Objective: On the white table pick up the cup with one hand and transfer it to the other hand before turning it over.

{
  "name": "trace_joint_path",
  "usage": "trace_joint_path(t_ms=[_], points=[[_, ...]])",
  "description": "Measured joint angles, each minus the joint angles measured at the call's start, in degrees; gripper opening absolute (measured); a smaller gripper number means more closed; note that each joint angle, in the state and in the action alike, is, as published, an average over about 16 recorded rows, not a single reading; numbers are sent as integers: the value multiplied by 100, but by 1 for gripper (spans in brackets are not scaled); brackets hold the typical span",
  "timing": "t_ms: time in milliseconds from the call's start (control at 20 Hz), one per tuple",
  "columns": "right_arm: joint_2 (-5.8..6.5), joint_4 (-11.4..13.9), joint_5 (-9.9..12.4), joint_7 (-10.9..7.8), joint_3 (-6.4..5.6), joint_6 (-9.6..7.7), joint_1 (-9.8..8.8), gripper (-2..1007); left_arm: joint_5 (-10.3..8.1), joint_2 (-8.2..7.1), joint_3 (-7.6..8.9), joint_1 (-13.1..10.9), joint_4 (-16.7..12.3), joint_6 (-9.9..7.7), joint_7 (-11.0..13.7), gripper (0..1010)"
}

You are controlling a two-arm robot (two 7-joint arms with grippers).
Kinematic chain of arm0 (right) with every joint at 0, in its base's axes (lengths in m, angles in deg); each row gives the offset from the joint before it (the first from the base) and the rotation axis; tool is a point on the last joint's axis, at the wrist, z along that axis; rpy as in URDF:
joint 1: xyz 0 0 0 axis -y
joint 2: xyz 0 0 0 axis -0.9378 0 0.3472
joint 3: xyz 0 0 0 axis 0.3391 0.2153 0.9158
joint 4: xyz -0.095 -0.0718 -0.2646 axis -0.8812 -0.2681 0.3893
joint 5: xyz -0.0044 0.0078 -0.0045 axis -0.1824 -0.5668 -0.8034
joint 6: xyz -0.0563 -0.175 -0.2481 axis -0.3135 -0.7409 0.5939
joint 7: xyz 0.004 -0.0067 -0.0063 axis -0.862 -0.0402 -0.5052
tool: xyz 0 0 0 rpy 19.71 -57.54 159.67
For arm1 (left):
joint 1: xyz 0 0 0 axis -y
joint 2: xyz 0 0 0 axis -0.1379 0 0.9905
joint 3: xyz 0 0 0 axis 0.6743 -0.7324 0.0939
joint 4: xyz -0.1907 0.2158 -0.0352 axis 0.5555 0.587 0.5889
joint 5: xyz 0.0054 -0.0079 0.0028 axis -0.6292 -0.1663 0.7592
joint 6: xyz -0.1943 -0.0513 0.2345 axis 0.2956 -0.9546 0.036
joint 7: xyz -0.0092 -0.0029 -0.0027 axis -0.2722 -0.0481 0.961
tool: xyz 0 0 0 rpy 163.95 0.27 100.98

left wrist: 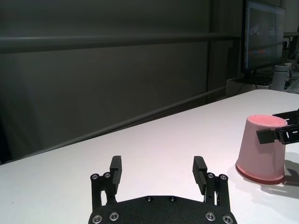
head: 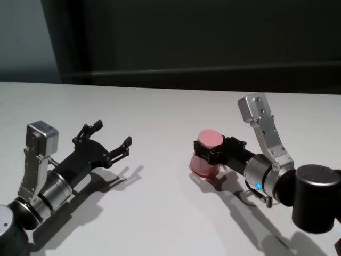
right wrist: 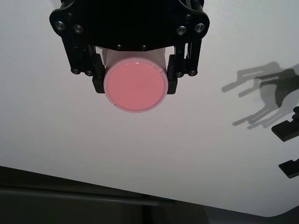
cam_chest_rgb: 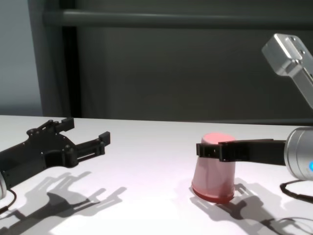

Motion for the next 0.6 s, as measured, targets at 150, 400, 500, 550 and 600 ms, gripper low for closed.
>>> trace_joint_path(t_ms=[150, 400, 500, 550, 600], points=[[0, 3, 1, 0, -2, 1, -1, 818, 0, 0, 0, 0, 0, 0, 0, 1001], [2, 6, 4, 1, 0, 8, -1, 894, 0, 0, 0, 0, 0, 0, 0, 1001], [3, 7, 6, 1, 1, 11, 0, 924, 0, 0, 0, 0, 0, 0, 0, 1001], [3, 7, 6, 1, 1, 12, 0, 939, 0, 0, 0, 0, 0, 0, 0, 1001], [3, 8, 7, 2, 2, 13, 0, 953, 0, 0, 0, 0, 0, 0, 0, 1001]])
